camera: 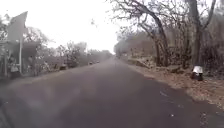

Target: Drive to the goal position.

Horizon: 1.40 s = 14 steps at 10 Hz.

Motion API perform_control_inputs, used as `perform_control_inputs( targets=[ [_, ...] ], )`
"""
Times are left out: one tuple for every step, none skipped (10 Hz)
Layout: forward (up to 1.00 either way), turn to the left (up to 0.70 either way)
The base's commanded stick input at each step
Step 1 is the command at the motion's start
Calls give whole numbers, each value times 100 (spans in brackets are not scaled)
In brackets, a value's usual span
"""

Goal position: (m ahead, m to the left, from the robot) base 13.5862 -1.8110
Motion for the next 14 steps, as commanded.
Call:
perform_control_inputs(
  targets=[
    [70, 0],
    [70, 0],
    [70, 0],
    [70, 0],
    [70, 0],
    [70, 0],
    [70, 0],
    [70, 0],
    [70, 0],
    [70, 0],
    [70, 0],
    [70, 0],
    [70, 0],
    [70, 0]
  ],
)
